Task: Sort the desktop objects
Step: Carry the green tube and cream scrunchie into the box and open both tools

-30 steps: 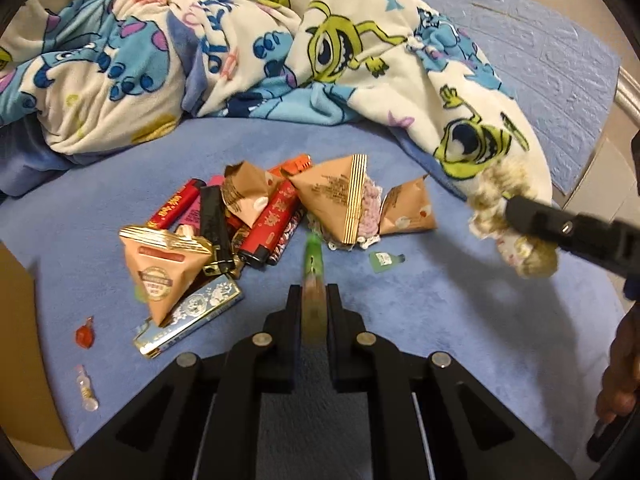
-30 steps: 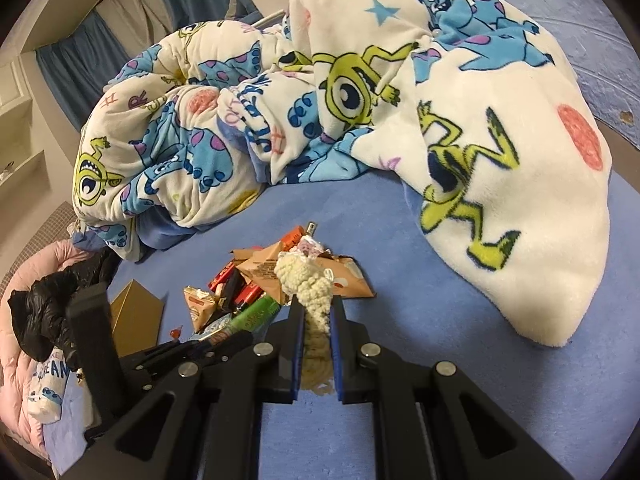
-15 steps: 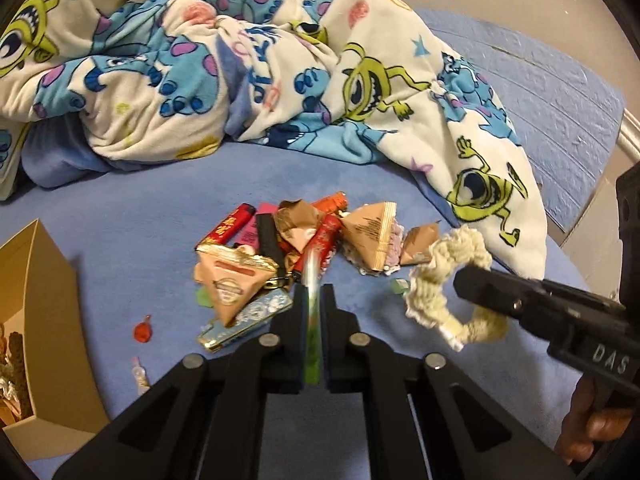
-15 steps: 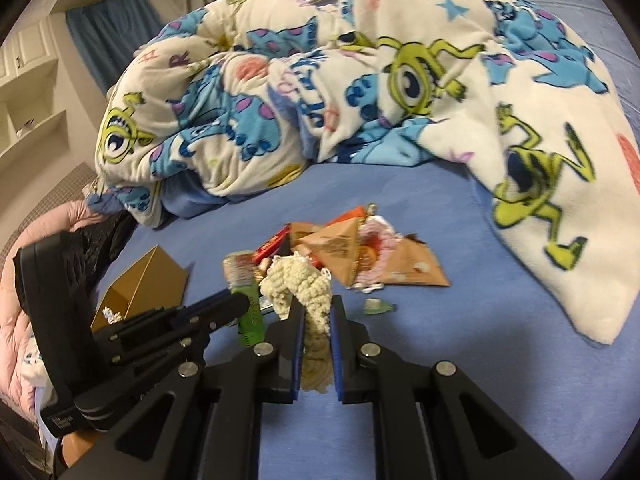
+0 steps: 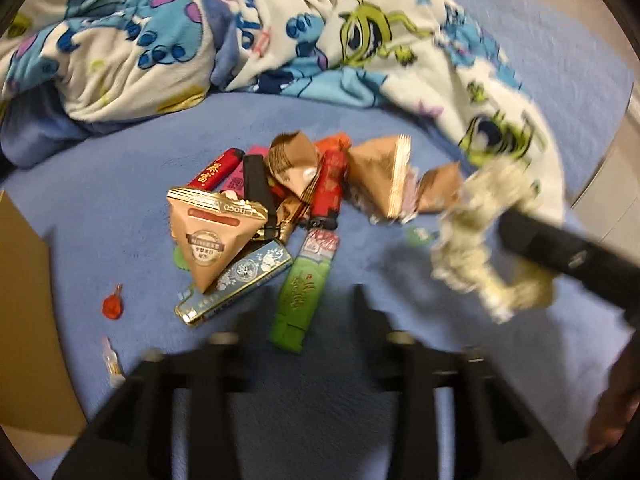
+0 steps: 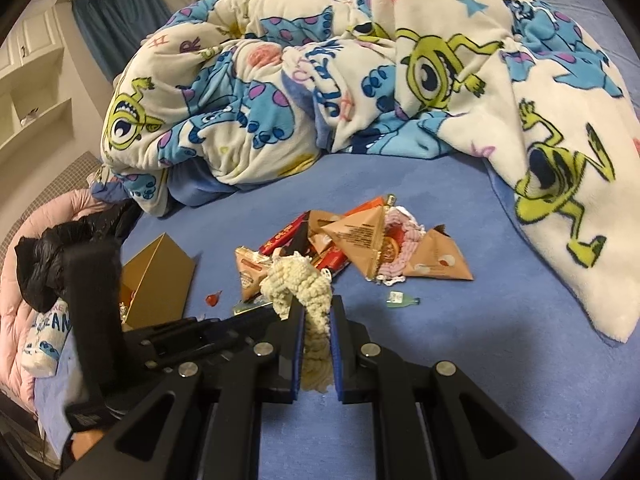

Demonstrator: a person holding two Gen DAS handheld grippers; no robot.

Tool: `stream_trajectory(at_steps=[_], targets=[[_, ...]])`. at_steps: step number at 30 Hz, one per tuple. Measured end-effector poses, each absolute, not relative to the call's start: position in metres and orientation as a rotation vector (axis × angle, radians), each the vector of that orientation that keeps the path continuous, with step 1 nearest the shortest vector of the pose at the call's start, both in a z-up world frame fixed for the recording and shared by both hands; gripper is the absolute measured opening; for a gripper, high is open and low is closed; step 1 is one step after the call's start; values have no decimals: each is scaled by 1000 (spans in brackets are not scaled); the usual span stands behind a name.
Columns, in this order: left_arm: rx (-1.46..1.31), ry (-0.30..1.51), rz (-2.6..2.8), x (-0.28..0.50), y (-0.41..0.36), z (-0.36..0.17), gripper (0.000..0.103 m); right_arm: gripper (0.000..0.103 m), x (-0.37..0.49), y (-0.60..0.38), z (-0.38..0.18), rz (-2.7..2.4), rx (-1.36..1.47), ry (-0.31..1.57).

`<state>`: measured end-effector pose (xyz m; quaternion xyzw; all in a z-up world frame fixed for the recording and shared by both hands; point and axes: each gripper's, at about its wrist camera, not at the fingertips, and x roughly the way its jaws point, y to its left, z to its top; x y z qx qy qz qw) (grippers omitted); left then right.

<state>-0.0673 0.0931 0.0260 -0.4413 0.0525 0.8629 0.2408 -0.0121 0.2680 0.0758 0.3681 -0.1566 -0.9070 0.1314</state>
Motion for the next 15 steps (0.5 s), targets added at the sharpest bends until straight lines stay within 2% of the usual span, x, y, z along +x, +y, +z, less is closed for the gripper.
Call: stream_trajectory(at_steps=[1,2,3,4,6,8,9,10,11,13,15], targets=[[-1208,154,2355,-68,95,23,66,11,-12,269,76,-2636,1069,-459],[-1214,153,2335,-69,97,19,71,11,-12,272,76,-2639,1068,-461],[-1223,153,2317,-69,98,16,83,11,-12,274,76,-2641,1065,-465],[-1233,168,2299,-70,101,10,91,11,-13,276,77,-2643,1063,-473],[-1206,208,2297,-68,108,6,98,11,-13,279,78,-2647,1060,-484],[-1205,246,2292,-67,113,4,99,11,-13,281,78,-2651,1059,-489],[-1199,242,2290,-68,113,5,95,11,-13,282,78,-2652,1059,-492],[-1186,209,2295,-68,110,6,80,11,-13,283,78,-2652,1059,-495],[-1183,185,2312,-69,106,8,70,11,-13,284,78,-2654,1057,-498],[-1188,95,2333,-75,94,10,26,11,-12,285,79,-2656,1052,-500],[-1200,-6,2315,-79,82,9,25,11,-12,287,80,-2659,1046,-505]])
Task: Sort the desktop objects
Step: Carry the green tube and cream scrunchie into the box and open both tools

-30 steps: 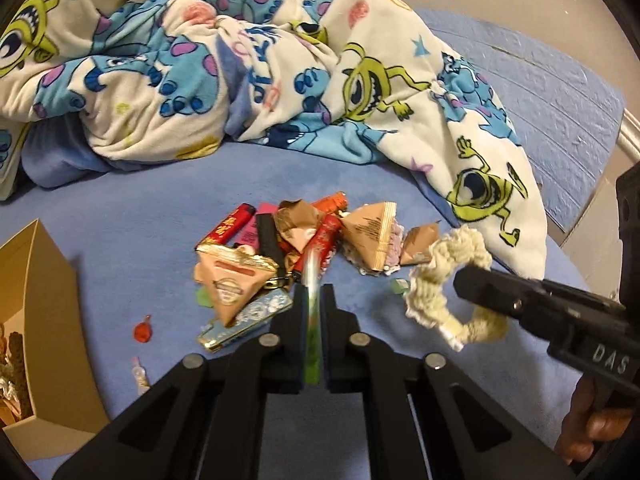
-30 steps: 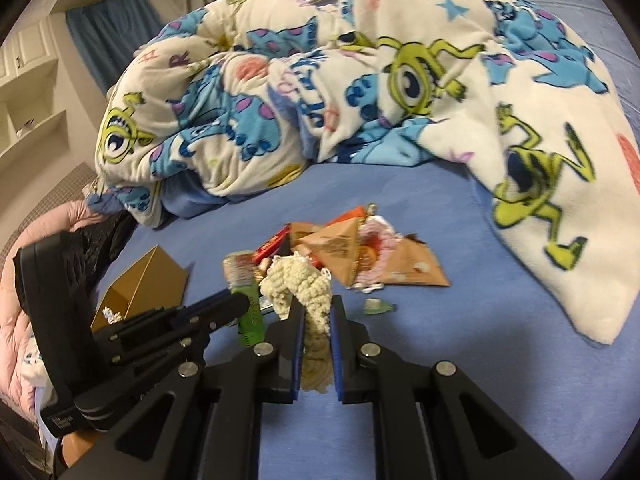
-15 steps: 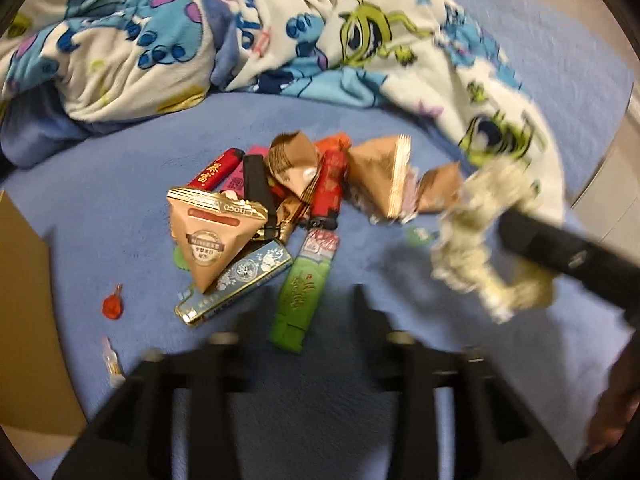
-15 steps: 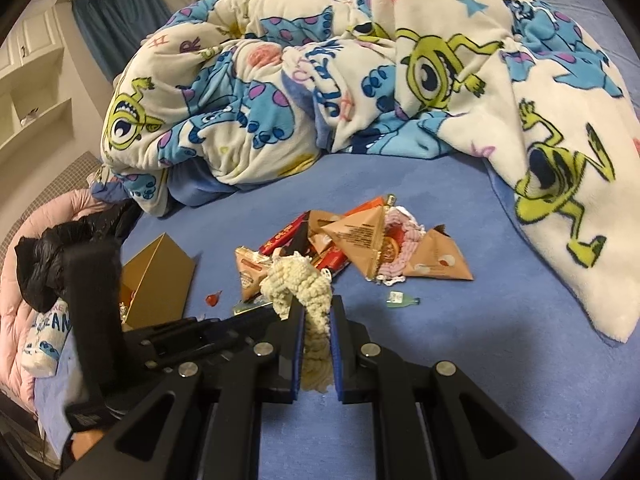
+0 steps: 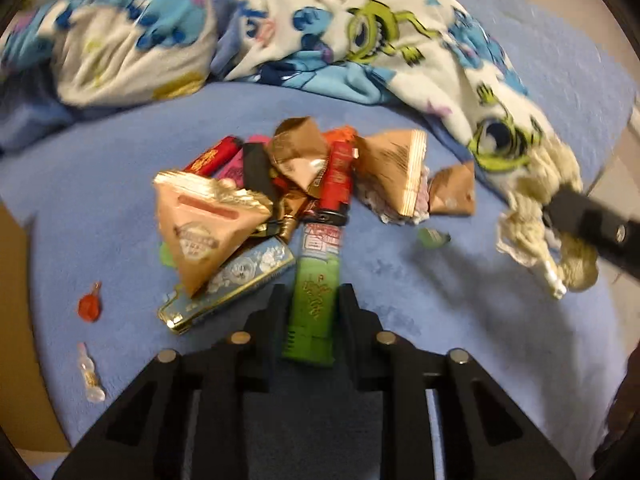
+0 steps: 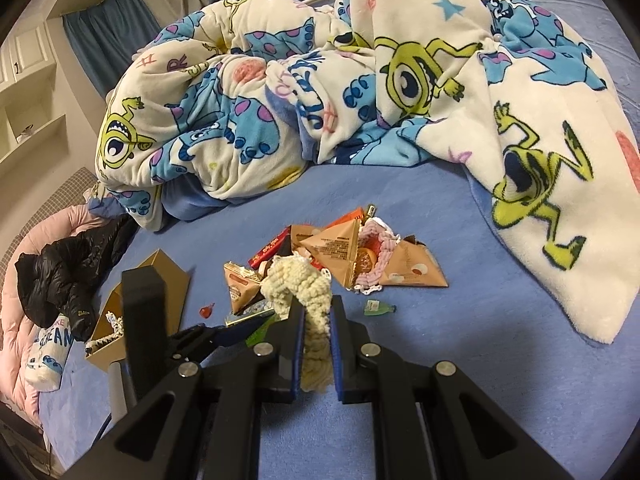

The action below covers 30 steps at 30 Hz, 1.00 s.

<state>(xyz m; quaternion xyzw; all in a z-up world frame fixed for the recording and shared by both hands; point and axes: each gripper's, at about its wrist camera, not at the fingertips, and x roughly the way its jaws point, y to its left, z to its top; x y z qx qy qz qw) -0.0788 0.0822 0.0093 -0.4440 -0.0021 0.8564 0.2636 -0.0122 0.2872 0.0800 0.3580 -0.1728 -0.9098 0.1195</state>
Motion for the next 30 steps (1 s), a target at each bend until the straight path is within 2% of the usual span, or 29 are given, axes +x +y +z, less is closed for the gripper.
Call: stream_trajectory(at_steps=[10,20,30], targets=[[-1176,4,2289,-72,88,18,23,11,-12,294,83,-2674,1033,-521],[-1095,8,2339,-64,87,52,23,11,-11,296,85,-2674,1022,-527],[-1064,7,2480,-55,61,82,23,11,-16,263,94,-2664,1020,-425]])
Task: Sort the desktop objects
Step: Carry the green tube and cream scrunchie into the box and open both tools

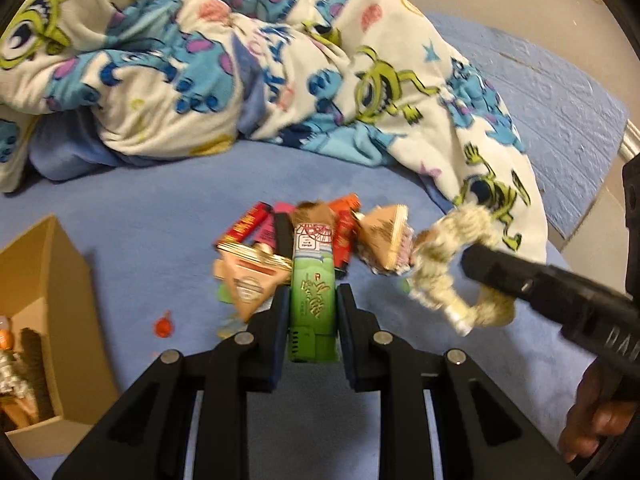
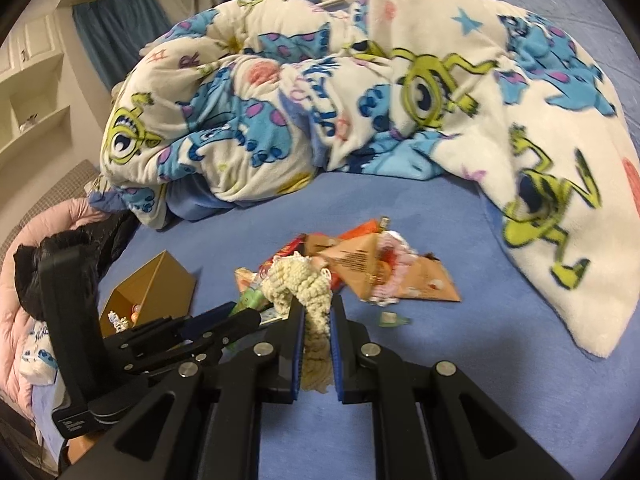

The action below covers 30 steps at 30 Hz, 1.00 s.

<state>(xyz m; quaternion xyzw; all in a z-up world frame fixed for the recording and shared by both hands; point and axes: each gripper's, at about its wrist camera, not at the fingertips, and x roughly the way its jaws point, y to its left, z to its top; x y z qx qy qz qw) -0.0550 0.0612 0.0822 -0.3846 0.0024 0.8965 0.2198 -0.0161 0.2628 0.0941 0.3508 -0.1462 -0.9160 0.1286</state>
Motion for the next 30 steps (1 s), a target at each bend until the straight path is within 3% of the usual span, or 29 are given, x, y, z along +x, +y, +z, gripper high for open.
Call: stream_trajectory(at_steps=[14,23,30], targets=[[-1052,-119,2833,-35,-75,132,23,11,-34,143,126,-2508,944,-273],[-1129,-216,3008,-19,-158,126,23,11,-49,49,132,-2361,927,-212],[-1208,-269,3020,-21,-179,103,24,11,-65,-11,121,-2251,976,-186]])
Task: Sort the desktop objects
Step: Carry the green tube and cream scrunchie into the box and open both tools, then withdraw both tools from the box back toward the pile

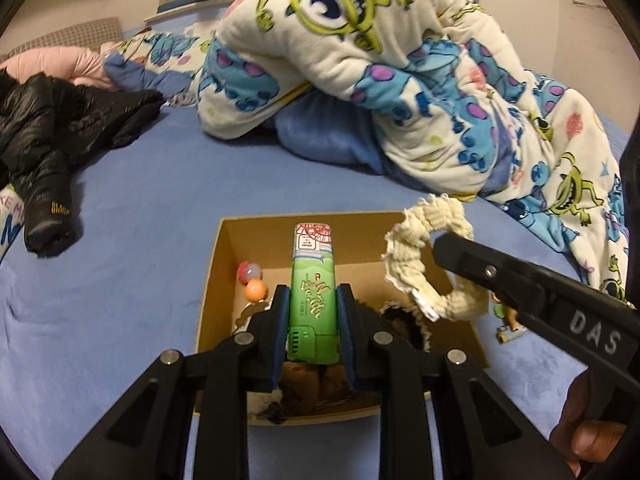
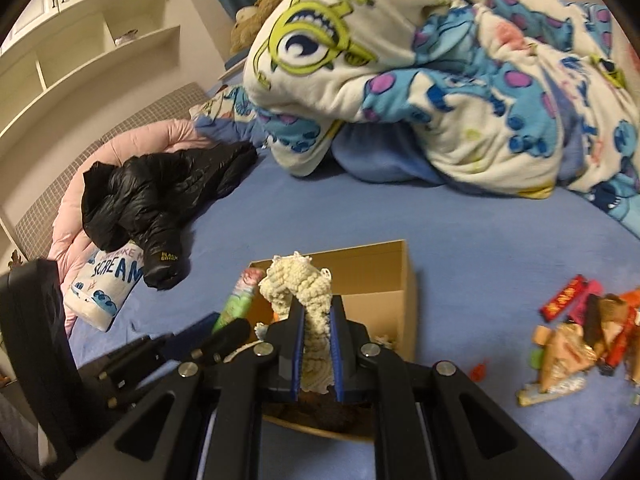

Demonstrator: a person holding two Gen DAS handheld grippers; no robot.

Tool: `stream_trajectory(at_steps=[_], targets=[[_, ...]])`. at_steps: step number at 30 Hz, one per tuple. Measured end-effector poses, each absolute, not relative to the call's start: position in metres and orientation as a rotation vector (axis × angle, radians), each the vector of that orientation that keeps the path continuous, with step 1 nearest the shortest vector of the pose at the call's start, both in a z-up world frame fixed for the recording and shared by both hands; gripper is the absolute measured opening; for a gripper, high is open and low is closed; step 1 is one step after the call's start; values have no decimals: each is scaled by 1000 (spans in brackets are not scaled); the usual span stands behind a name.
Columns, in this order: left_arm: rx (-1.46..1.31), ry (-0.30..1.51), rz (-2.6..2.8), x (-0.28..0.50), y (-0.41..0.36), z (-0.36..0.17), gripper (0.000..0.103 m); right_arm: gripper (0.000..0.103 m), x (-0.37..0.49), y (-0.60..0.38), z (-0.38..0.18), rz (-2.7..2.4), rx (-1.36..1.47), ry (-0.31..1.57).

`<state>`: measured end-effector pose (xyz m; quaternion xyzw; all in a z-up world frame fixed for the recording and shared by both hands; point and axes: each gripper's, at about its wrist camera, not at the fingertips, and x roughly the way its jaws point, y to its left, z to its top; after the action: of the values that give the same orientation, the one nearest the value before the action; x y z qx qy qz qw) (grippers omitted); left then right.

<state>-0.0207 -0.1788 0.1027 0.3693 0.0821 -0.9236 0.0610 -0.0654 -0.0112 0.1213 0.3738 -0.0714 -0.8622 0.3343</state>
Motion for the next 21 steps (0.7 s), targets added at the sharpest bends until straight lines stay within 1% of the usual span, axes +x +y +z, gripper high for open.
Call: stream_trajectory(at_steps=[8,12,14,15,16,17,18,19,20,21], targets=[[1168,286,-2753,-26,-187,78,24,11,-82,-33,100,-2234,1060,-151],[1179,269,-2739,-27,-185,71,24,11,-86,-37,90,-2232,1086,-153],[1177,259,-2719,-28,-186,68,26,11,-86,-40,84,-2228,1098,-145],[1181,261,-2705,-29,-187,67,36,12,-86,-41,81,-2226,1105,-137],[1184,268,-2688,-30,-189,66,51,15,-87,-44,77,-2220,1118,-132],[1169,273,-2686,-29,-190,65,57,17,-88,-45,74,-2216,1130,-129],[1156,272,-2695,-28,-191,65,59,24,-88,-46,71,-2221,1146,-124],[1147,266,-2706,-27,-191,66,59,52,-89,-48,69,-2223,1156,-119],[1144,253,-2709,-27,-190,67,59,70,-87,-49,69,-2228,1145,-114],[1137,239,-2708,-27,-189,68,59,75,-84,-49,71,-2220,1111,-119]])
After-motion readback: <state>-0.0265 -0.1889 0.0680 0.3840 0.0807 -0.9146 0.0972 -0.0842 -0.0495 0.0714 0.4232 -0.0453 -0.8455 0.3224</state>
